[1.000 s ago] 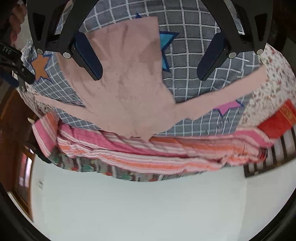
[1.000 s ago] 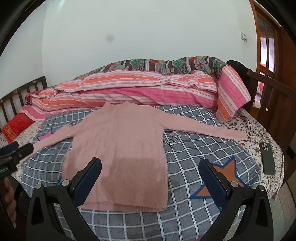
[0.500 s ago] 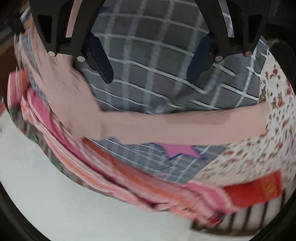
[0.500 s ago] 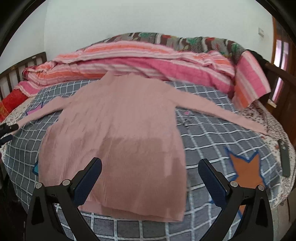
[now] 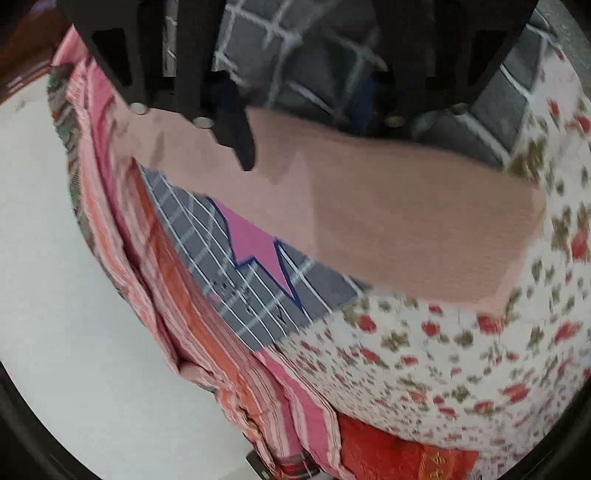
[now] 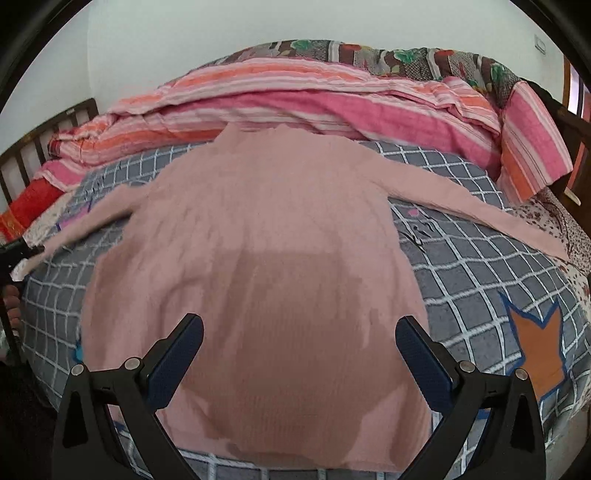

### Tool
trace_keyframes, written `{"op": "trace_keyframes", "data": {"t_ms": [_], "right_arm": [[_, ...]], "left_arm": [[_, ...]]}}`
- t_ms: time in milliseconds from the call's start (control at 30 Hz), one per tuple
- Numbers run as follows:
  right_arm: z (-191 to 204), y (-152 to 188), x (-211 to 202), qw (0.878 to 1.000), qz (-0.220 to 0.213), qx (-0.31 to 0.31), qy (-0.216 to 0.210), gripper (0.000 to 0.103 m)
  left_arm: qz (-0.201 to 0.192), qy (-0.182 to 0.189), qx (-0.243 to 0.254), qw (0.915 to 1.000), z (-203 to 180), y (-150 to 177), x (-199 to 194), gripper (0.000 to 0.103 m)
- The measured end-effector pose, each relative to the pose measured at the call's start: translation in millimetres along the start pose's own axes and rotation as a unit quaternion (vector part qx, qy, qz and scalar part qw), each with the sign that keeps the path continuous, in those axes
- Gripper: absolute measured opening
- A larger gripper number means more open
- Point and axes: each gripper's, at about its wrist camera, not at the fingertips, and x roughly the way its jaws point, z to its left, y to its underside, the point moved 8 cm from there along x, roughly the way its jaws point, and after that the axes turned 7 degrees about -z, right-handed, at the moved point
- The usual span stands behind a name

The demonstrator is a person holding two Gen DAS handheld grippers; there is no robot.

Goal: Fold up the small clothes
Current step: 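Grasp a sweater sleeve with the left gripper and fold it across the body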

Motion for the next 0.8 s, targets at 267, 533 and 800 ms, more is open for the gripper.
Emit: {"op": "trace_keyframes", "data": {"t_ms": [267,533,800], "right_arm": [[1,-16,3,1.0,-0.017,-0.006,-0.003,0.102],[-19,-32,5,0.999,-0.039,0.002,-0.003,0.102],[-74,-34,1,0.998,-0.047,0.045,0.015,0.102]], "left_arm": [[-0.051,-0.041,0.074,0.9951,-26,-32,-16,0.008],[-0.091,0.021,0.22,0.9711,-167,-32,-37,0.007],[-0.058,0.105,0.342,0.9321,-328,62,-13,0.007]]}}
